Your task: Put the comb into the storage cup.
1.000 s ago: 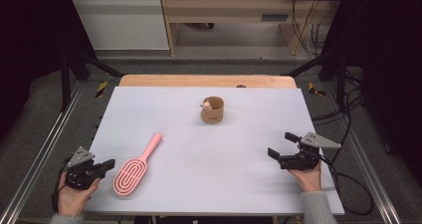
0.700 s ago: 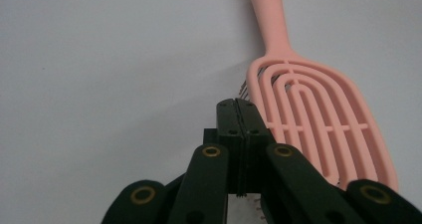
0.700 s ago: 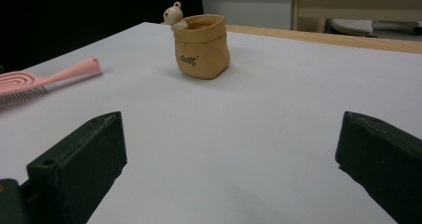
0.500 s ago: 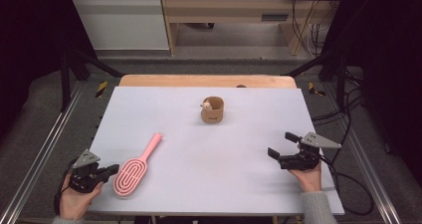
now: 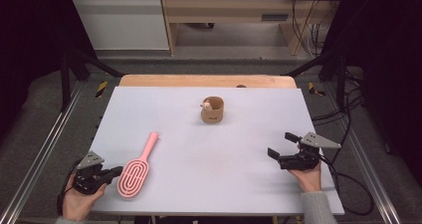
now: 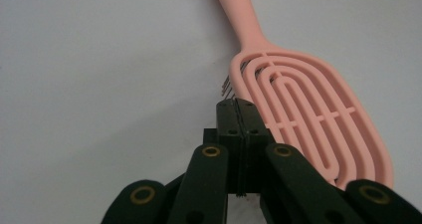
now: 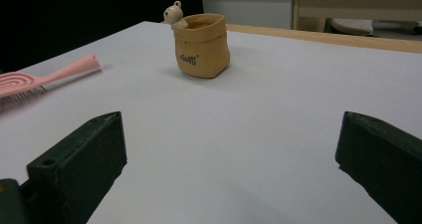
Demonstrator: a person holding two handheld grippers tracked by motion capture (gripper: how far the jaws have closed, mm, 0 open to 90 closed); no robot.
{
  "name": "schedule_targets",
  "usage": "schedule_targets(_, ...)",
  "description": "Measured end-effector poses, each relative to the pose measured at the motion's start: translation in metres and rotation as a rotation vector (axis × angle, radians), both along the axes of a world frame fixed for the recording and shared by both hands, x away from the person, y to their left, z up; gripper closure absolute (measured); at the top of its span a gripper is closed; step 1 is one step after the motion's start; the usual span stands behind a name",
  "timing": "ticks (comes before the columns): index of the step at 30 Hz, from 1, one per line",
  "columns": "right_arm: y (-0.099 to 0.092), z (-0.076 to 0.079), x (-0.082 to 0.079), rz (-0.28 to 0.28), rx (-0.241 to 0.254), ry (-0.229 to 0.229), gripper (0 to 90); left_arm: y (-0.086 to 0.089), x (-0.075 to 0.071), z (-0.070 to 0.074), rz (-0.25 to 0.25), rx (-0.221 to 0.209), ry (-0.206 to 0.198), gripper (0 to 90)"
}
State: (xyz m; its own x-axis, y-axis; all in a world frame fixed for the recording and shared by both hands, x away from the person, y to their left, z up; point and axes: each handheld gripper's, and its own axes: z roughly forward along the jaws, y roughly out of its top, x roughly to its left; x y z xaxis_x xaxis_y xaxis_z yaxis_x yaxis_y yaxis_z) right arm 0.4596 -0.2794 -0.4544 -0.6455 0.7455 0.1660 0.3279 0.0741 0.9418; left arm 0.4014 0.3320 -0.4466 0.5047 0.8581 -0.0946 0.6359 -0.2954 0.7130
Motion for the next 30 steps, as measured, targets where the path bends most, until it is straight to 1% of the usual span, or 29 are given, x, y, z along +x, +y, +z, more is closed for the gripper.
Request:
schedule_targets(13, 0.0, 0.0, 0.0, -0.001, 0.0, -0.004, 0.2, -0.008, -0.003, 0.0, -0.019, -0.006, 0.008, 90.0)
schedule_targets(20, 0.0, 0.0, 0.0, -0.002, -0.001, -0.005, 0.2, -0.013, -0.01, 0.002, -0.046, 0.002, 0.002, 90.0)
schedule_targets(30, 0.0, 0.0, 0.0, -0.001, 0.0, -0.004, 0.2, -0.018, -0.015, 0.003, -0.065, 0.001, -0.001, 90.0)
